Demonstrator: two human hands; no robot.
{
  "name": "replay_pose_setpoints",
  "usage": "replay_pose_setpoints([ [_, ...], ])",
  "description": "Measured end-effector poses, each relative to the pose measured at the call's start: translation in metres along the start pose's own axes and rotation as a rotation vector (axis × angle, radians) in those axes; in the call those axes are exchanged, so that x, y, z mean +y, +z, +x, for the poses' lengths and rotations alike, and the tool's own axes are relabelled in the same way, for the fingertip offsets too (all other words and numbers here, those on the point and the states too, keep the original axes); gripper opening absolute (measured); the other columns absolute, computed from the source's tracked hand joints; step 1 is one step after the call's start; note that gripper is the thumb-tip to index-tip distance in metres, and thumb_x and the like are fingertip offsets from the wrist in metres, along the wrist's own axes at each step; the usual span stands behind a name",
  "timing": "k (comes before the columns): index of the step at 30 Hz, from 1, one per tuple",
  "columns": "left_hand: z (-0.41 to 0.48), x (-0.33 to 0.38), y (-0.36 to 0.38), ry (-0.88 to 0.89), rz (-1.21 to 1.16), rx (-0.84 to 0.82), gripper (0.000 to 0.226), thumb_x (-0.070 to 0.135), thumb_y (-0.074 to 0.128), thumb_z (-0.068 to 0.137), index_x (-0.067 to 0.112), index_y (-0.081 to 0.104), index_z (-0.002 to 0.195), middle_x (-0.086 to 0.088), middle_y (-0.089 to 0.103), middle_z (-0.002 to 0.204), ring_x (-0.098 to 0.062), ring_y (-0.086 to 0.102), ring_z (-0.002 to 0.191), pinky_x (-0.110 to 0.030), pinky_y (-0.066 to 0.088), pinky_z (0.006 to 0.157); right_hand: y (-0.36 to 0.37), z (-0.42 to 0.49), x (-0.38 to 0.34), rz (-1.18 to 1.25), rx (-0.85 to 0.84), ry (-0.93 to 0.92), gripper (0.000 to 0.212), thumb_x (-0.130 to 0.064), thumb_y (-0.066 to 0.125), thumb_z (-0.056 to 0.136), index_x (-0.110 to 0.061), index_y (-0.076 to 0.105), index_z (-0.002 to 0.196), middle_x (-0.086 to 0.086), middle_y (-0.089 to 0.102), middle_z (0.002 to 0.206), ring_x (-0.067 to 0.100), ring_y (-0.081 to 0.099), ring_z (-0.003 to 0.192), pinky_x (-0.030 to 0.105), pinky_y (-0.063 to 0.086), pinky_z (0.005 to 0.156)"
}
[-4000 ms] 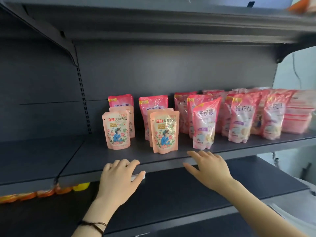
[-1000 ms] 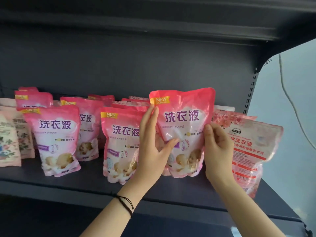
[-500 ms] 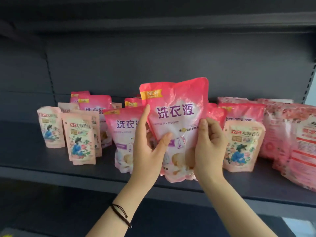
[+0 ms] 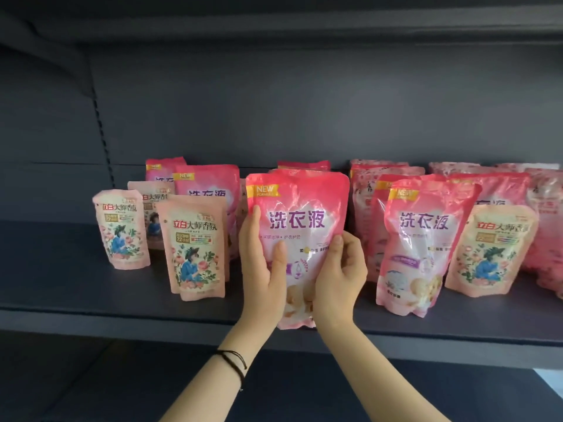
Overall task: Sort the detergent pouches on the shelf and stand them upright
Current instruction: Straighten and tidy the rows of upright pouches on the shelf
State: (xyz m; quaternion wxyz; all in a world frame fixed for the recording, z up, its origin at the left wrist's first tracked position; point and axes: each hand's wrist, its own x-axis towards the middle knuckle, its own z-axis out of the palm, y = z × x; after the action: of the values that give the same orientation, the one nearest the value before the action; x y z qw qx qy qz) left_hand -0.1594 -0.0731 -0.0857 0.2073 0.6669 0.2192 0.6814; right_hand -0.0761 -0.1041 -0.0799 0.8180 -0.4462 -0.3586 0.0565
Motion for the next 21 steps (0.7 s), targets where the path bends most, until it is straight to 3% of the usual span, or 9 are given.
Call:
replay_pose_setpoints([
  [4, 0.008, -0.02, 0.011, 0.035, 0.007, -0.012, 0.058, 0.018, 0.042, 0.1, 0.041, 0.015, 0.145, 0.038, 0.014, 0.148, 0.004, 0.015, 0.142, -0.008, 0.019, 0.11, 0.006, 0.009, 0.013, -0.009, 0.041, 0.002, 0.024, -0.018, 0.041, 0.101, -0.028, 0.057, 0.086, -0.023, 0.063, 0.077, -0.007, 0.058, 0.07, 0.008, 0.044, 0.062],
  [9, 0.017, -0.039, 0.017, 0.074, 0.041, -0.01, 0.054, 0.025, 0.038, 0.101, 0.037, 0.015, 0.148, 0.036, 0.014, 0.149, 0.003, 0.015, 0.142, -0.006, 0.017, 0.109, 0.013, 0.018, 0.025, -0.012, 0.046, 0.0, 0.023, -0.017, 0.039, 0.102, -0.025, 0.054, 0.086, -0.023, 0.061, 0.075, -0.007, 0.056, 0.068, 0.009, 0.045, 0.061],
  [16, 0.02, -0.045, 0.013, 0.046, 0.031, 0.006, 0.055, 0.026, 0.045, 0.098, 0.046, 0.017, 0.141, 0.039, 0.019, 0.142, 0.008, 0.022, 0.137, -0.005, 0.023, 0.106, 0.016, 0.02, 0.032, -0.019, -0.055, -0.032, 0.022, -0.015, 0.036, 0.103, -0.025, 0.05, 0.089, -0.025, 0.06, 0.076, -0.009, 0.054, 0.065, 0.008, 0.044, 0.059],
  [18, 0.023, -0.041, 0.008, 0.017, 0.019, 0.019, 0.051, 0.023, 0.049, 0.095, 0.039, 0.025, 0.137, 0.034, 0.027, 0.139, 0.008, 0.028, 0.133, -0.008, 0.026, 0.106, 0.011, 0.02, 0.029, -0.038, -0.102, -0.036, 0.022, -0.014, 0.036, 0.102, -0.027, 0.05, 0.091, -0.026, 0.059, 0.076, -0.009, 0.053, 0.066, 0.007, 0.044, 0.06],
  [21, 0.041, -0.025, -0.002, 0.093, 0.086, 0.083, 0.044, 0.013, 0.055, 0.094, 0.02, 0.034, 0.132, 0.007, 0.04, 0.133, -0.011, 0.04, 0.129, -0.028, 0.035, 0.109, 0.001, 0.028, 0.016, -0.056, -0.191, -0.016, 0.018, -0.01, 0.04, 0.099, -0.023, 0.051, 0.101, -0.024, 0.06, 0.085, -0.008, 0.056, 0.075, 0.01, 0.045, 0.067],
])
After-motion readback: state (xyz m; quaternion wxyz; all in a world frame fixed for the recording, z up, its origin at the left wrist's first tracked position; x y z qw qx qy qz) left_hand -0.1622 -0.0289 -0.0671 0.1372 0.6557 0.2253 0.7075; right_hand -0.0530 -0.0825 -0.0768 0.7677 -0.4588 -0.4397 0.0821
